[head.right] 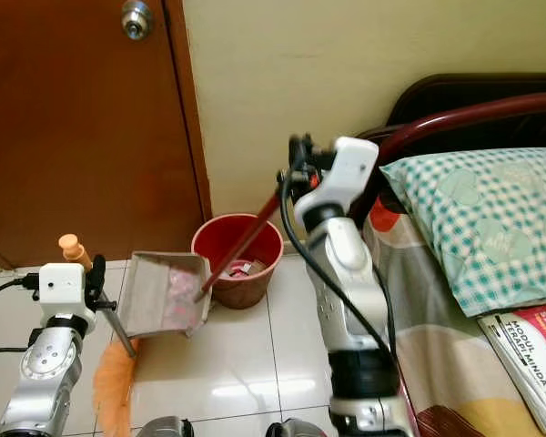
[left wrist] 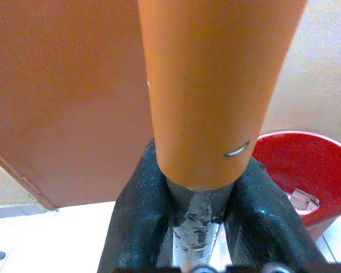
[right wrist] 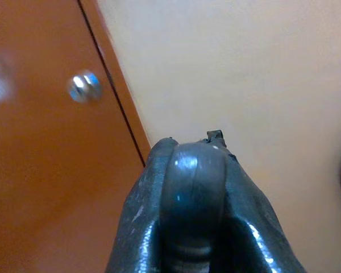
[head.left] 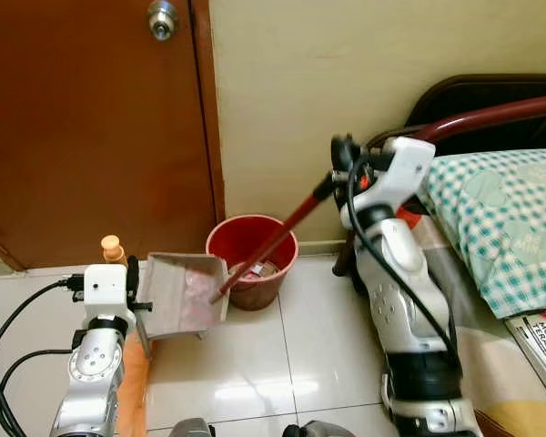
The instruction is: Sweep floor
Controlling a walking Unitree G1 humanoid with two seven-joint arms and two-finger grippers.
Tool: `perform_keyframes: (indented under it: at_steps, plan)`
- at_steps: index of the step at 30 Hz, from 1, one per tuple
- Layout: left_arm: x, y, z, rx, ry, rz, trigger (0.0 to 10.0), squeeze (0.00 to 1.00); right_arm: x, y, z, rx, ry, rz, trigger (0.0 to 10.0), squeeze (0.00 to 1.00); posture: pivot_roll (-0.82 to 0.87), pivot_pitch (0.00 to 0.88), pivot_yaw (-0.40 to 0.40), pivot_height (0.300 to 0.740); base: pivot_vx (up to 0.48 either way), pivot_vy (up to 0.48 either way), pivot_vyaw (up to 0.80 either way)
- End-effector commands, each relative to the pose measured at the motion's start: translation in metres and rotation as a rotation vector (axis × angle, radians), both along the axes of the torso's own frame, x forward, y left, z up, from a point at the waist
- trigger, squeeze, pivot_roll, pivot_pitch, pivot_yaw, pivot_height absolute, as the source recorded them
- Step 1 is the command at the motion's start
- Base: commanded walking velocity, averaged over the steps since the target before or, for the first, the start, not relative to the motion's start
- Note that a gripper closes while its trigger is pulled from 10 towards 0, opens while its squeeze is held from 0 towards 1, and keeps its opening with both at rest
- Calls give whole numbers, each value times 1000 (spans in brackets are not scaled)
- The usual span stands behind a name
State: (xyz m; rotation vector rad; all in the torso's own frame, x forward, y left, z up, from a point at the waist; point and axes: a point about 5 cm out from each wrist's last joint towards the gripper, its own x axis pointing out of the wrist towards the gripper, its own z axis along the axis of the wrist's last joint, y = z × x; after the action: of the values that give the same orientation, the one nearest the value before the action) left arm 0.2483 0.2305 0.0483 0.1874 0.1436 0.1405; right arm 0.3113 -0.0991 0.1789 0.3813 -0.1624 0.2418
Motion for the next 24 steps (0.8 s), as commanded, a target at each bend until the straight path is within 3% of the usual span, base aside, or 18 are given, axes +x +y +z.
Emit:
perform_keyframes:
  at_steps: [1, 24]
  plan:
    - [-7, 5, -8, 16, 57, 15, 10000, 0, -3, -3, -7, -20, 20, 11, 10000, 0, 32, 68, -50, 740, 0, 307, 0]
    - [-6, 2, -6, 10, 60, -13, 10000, 0, -19, -53, -55, -179, 154, -171, 10000, 0, 17, 71, -38, 740, 0, 372, 0]
